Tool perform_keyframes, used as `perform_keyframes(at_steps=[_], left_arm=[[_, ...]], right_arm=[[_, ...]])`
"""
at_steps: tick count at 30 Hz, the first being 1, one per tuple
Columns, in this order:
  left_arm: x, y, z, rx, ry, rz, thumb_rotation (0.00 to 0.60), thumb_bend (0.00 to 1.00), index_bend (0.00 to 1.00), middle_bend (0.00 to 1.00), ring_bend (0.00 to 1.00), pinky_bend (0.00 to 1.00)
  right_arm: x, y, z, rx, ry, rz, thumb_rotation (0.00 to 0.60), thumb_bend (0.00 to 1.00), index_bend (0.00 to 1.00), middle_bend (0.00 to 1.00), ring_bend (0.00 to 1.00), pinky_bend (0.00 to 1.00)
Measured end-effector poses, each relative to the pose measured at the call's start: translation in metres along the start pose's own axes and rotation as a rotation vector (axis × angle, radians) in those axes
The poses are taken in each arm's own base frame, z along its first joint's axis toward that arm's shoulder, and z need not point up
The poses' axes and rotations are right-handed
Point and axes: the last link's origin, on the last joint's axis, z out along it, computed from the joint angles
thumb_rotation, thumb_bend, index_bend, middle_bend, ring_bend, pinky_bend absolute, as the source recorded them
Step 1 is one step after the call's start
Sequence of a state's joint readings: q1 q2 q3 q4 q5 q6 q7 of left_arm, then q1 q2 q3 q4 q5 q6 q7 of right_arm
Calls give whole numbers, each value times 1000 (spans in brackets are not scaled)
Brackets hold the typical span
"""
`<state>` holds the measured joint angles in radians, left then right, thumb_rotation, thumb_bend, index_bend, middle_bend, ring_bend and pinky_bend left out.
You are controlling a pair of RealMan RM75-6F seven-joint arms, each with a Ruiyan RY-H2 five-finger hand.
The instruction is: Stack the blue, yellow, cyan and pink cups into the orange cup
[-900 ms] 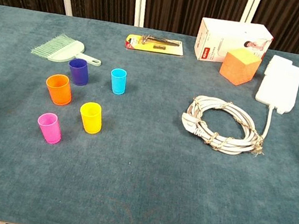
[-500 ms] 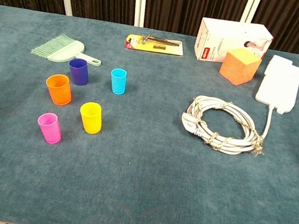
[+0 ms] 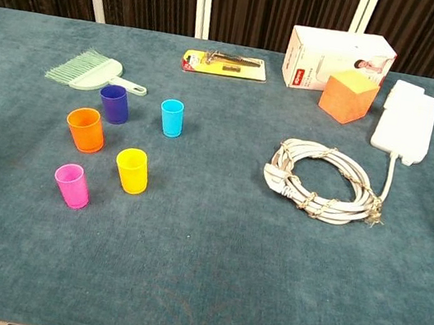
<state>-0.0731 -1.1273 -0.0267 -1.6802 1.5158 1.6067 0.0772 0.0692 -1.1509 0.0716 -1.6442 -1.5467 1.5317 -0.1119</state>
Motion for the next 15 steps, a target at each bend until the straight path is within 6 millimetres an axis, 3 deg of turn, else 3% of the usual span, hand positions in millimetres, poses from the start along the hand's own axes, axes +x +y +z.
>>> perform_keyframes(at_steps=[9, 15], left_arm=[[1, 11, 15, -77, -49, -28, 600, 212, 127, 76, 0, 35], [7, 33, 58, -158, -125, -8, 600, 212, 130, 83, 0, 35]], right_arm=[[-1, 1, 1, -17, 3, -9, 600, 408, 114, 72, 93, 92], [-2, 0, 2, -16, 4, -6, 600, 408, 114, 72, 93, 92]])
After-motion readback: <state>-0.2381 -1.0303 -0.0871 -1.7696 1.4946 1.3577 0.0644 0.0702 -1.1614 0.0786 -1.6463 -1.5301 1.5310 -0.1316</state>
